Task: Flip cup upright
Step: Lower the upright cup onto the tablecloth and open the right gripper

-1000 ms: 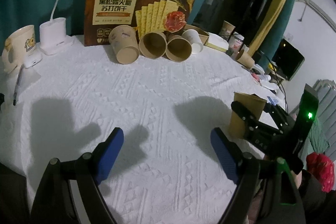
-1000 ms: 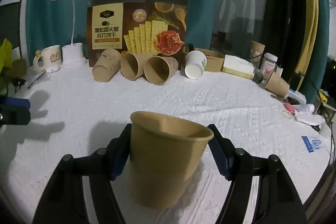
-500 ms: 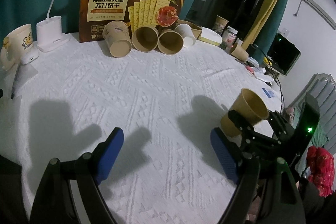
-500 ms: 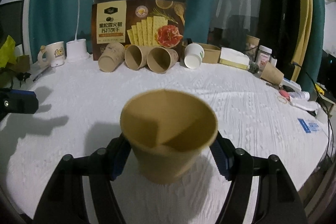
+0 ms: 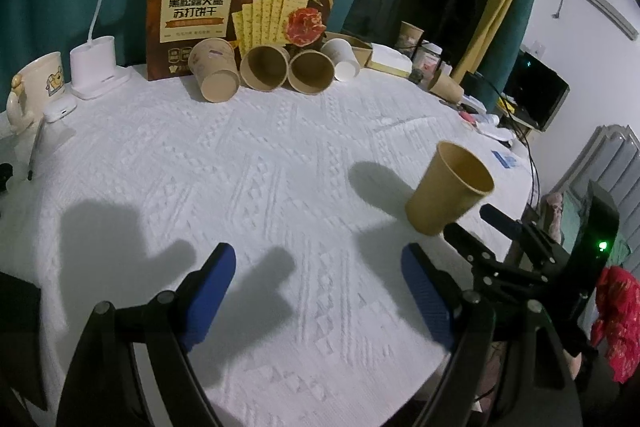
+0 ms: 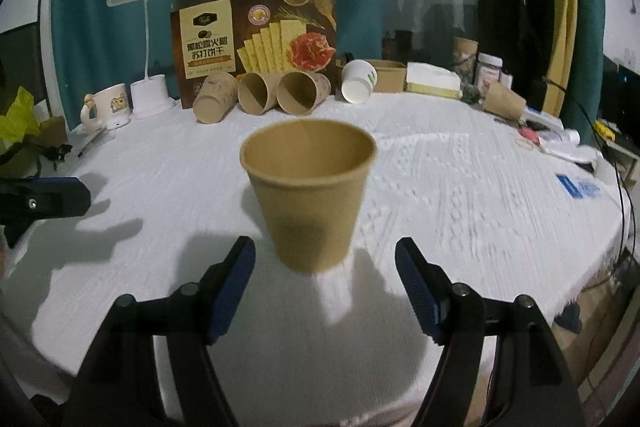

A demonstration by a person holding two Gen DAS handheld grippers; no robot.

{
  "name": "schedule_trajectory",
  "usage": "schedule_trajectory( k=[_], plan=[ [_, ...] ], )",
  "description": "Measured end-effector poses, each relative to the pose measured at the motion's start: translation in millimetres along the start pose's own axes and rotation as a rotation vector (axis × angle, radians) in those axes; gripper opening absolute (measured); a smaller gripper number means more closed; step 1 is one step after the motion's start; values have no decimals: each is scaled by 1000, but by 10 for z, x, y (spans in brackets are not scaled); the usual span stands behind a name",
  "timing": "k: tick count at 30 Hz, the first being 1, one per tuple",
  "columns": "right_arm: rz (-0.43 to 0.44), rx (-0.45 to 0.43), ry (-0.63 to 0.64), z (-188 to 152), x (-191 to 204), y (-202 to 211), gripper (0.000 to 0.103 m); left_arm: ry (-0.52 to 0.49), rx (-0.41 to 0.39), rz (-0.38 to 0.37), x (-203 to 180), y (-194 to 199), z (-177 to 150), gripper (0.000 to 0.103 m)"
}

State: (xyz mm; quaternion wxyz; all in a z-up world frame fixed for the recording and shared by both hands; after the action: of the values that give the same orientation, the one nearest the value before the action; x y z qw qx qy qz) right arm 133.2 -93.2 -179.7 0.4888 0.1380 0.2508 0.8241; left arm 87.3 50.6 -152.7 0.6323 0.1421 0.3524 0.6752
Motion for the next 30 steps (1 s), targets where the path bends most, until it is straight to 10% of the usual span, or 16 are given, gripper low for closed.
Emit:
schedule_trajectory(
  k=[30],
  plan=[
    [-170, 17, -231, -50, -954, 1209, 71, -175, -95, -8, -757, 417, -51, 85]
  ],
)
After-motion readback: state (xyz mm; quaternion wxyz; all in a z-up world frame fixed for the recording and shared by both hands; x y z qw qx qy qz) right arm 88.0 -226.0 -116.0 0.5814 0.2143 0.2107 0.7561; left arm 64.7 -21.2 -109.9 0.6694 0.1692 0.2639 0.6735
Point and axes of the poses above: each gripper's, at about its wrist camera, not at the fingertips, and y roughly against the way its jaws point, x to its left, z to its top, the point moved 10 cm from there along -y, roughly the way its jaws point, and after that the axes turned 3 degrees about -x, right-handed, at the moved point
